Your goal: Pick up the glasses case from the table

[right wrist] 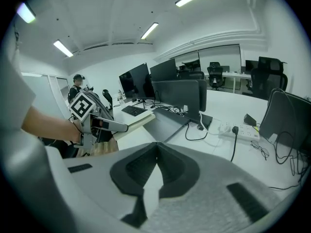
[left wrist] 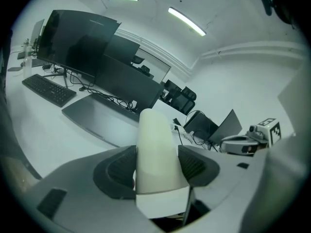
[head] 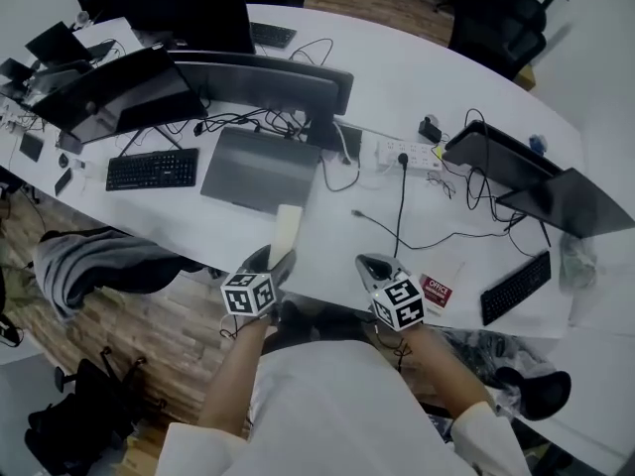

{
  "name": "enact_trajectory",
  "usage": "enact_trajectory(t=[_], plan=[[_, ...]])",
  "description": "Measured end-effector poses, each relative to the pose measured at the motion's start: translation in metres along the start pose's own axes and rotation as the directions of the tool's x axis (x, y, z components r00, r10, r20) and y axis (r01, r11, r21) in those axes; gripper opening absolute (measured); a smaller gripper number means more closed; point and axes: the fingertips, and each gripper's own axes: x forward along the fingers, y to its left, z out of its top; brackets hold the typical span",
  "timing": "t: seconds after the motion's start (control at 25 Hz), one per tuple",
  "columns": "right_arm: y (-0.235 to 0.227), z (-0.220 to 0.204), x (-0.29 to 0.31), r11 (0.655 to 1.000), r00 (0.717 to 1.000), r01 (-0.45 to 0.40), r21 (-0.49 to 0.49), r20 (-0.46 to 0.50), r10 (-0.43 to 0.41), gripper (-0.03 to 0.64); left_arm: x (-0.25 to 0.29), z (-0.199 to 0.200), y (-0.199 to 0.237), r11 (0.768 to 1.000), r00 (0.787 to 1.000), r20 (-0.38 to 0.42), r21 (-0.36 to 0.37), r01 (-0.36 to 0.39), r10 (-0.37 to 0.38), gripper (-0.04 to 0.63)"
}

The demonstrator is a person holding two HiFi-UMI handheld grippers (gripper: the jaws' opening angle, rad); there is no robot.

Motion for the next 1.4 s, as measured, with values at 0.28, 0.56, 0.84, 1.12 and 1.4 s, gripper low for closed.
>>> enact_trajectory(t=[0.28, 0.56, 0.84, 1.12, 1.4], plan=[[0.049, 0.014, -0.002, 0.999, 0.999, 0.046, -0.019, 0.025, -0.045, 0.0, -0.059, 0.013, 0.02, 0.999, 0.998, 0.048, 0.003, 0.05, -0.05, 0.267], [0.089, 0.023, -0.017, 0.994, 0.992, 0.109, -0.001, 0.069, -0.108, 0.0, -0.096, 0.014, 0.043, 0.994, 0.991, 0.091, -0.032, 0.103, -0.1, 0.265], [0.11, 0.019, -0.028, 0.985, 0.981, 0.17, 0.02, 0.091, -0.171, 0.0, -0.106, 0.011, 0.061, 0.993, 0.989, 0.116, -0.06, 0.097, -0.09, 0.262], [0.125, 0.02, -0.033, 0.985, 0.979, 0.174, 0.0, 0.104, -0.174, 0.0, -0.11, 0.005, 0.067, 0.989, 0.988, 0.113, -0.096, 0.113, -0.102, 0.262], [0.112, 0.017, -0.038, 0.988, 0.983, 0.154, -0.009, 0.102, -0.152, 0.0, -0.126, 0.003, 0.072, 0.992, 0.988, 0.141, -0.099, 0.074, -0.059, 0.264]])
